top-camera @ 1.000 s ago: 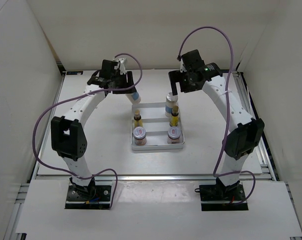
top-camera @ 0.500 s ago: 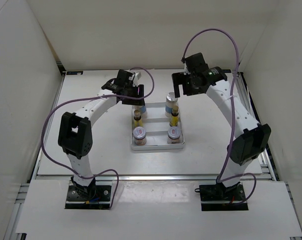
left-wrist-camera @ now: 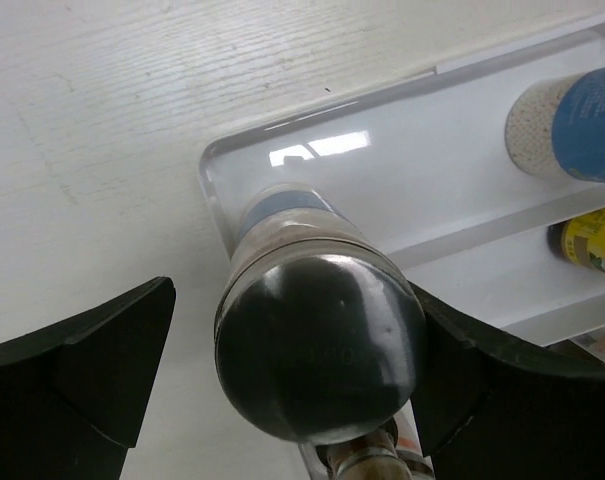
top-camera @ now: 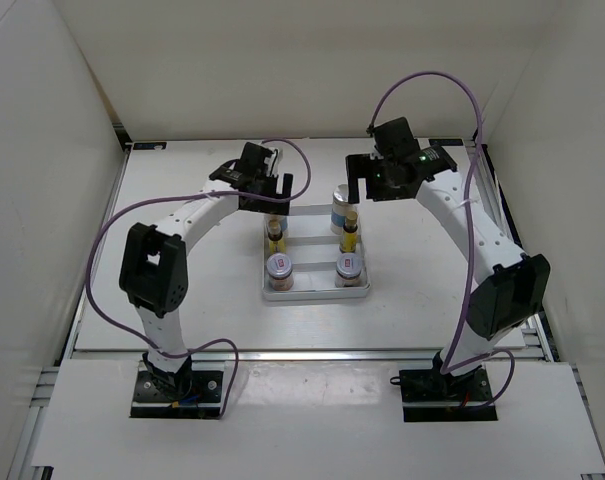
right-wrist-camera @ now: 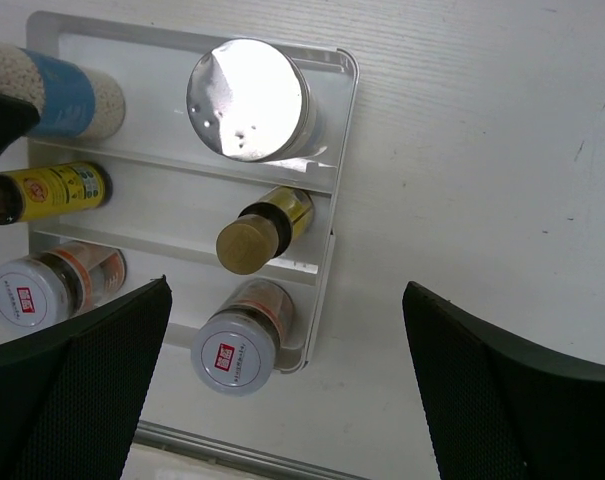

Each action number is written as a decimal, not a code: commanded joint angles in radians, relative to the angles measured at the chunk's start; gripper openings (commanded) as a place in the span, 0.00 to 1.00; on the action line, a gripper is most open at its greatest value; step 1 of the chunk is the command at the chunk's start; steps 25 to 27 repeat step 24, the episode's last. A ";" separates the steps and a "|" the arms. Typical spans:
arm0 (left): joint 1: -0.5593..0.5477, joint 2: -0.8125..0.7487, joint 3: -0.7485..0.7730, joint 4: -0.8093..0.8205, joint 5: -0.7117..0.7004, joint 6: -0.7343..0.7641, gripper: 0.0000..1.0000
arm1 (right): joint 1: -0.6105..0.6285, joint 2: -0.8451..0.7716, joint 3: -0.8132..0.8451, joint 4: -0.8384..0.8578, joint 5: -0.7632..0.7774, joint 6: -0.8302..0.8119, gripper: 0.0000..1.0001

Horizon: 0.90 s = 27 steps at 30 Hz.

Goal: Organize the condiment bottles

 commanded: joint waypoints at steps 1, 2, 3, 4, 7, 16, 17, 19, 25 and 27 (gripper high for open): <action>-0.003 -0.106 0.040 0.012 -0.120 0.012 1.00 | 0.003 -0.030 -0.017 0.046 -0.021 0.008 0.99; -0.003 -0.147 0.041 0.012 -0.139 0.012 1.00 | 0.003 -0.042 -0.017 0.046 -0.021 0.008 0.99; -0.003 -0.168 0.054 0.012 -0.159 0.012 1.00 | 0.003 -0.056 -0.017 0.046 -0.007 -0.003 0.99; -0.003 -0.188 0.074 0.012 -0.186 0.030 1.00 | 0.003 -0.056 -0.017 0.057 0.005 -0.012 0.99; 0.006 -0.272 0.108 0.012 -0.246 0.055 1.00 | 0.003 -0.079 -0.007 0.057 0.042 -0.012 0.99; 0.112 -0.588 -0.126 0.044 -0.375 0.138 1.00 | -0.017 -0.197 -0.058 0.114 0.059 -0.049 0.99; 0.122 -0.650 -0.166 0.056 -0.418 0.138 1.00 | -0.017 -0.209 -0.068 0.114 0.059 -0.049 0.99; 0.122 -0.717 -0.249 0.078 -0.458 0.152 1.00 | -0.036 -0.243 -0.097 0.123 0.072 -0.060 0.99; 0.132 -0.925 -0.527 0.193 -0.474 0.196 1.00 | -0.057 -0.299 -0.140 0.145 0.072 -0.078 0.99; 0.132 -0.925 -0.527 0.193 -0.474 0.196 1.00 | -0.057 -0.299 -0.140 0.145 0.072 -0.078 0.99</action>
